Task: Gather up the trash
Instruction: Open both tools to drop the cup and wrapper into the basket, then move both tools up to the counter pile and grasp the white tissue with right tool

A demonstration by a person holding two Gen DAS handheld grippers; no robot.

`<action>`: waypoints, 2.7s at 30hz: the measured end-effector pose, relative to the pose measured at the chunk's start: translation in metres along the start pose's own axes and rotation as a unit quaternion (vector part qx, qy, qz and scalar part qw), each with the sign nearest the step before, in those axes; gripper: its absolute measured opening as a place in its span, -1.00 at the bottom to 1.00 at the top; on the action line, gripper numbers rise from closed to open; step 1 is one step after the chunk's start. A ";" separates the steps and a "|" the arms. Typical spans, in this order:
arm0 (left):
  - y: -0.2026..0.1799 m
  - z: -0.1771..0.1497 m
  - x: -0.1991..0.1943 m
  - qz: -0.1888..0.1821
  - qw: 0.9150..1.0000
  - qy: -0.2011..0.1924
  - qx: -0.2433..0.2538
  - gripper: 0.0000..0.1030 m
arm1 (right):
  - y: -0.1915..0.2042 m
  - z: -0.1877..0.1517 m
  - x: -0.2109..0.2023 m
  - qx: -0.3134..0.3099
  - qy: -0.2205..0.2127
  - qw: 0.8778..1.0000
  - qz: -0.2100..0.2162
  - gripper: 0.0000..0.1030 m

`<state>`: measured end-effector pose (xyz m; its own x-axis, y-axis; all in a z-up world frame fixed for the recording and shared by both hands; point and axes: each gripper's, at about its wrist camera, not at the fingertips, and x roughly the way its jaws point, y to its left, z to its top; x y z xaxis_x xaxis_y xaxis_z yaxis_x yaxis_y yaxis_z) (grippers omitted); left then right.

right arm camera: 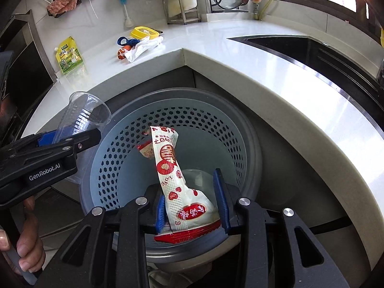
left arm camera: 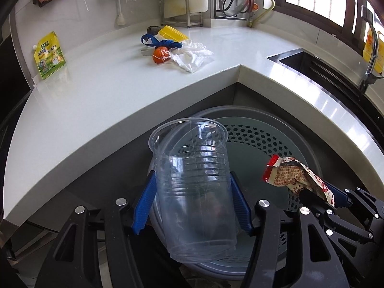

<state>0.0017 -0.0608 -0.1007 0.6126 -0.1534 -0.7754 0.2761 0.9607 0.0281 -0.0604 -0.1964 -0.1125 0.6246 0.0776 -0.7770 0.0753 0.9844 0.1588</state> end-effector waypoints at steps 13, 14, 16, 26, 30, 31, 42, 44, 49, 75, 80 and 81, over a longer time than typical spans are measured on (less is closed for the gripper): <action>0.005 -0.001 -0.002 0.000 1.000 -0.002 -0.007 0.46 | -0.003 0.000 -0.008 0.006 -0.018 1.000 -0.003 0.02; 0.005 -0.001 -0.002 0.000 1.000 -0.002 -0.007 0.46 | -0.004 0.000 -0.009 0.007 -0.019 1.000 -0.003 0.02; 0.005 -0.001 -0.002 0.000 1.000 -0.001 -0.008 0.48 | -0.005 0.000 -0.009 0.010 -0.019 1.000 -0.003 0.03; 0.012 -0.002 -0.009 0.000 1.000 -0.023 -0.021 0.73 | -0.011 0.000 -0.016 0.020 -0.032 0.999 -0.002 0.16; 0.015 -0.001 -0.019 0.004 0.998 -0.051 -0.022 0.87 | -0.008 0.001 -0.022 0.019 -0.046 0.999 0.001 0.29; 0.015 -0.001 -0.022 0.005 0.998 -0.056 -0.022 0.87 | -0.007 0.002 -0.023 0.017 -0.049 0.999 0.001 0.31; 0.035 0.006 -0.031 0.009 0.996 -0.077 -0.051 0.88 | 0.004 0.014 -0.034 0.007 -0.072 0.997 0.011 0.45; 0.041 0.007 -0.032 0.010 0.995 -0.080 -0.057 0.88 | 0.006 0.017 -0.034 0.004 -0.072 0.997 0.011 0.45; 0.057 0.015 -0.037 0.018 0.993 -0.092 -0.074 0.88 | 0.011 0.031 -0.035 0.001 -0.081 0.996 0.020 0.45; 0.138 0.125 -0.001 0.071 0.984 -0.127 -0.099 0.88 | 0.067 0.177 0.046 -0.082 -0.101 0.991 0.005 0.48; 0.144 0.130 0.015 0.075 0.985 -0.118 -0.102 0.88 | 0.081 0.198 0.072 -0.093 -0.090 0.992 0.003 0.48; 0.145 0.131 0.018 0.080 0.985 -0.118 -0.100 0.88 | 0.083 0.201 0.077 -0.094 -0.087 0.992 0.002 0.48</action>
<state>0.1496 0.0456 -0.0278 0.7982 -0.0234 -0.6019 0.0252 0.9997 -0.0055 0.1503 -0.1405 -0.0364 0.7503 0.0698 -0.6574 -0.0640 0.9974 0.0329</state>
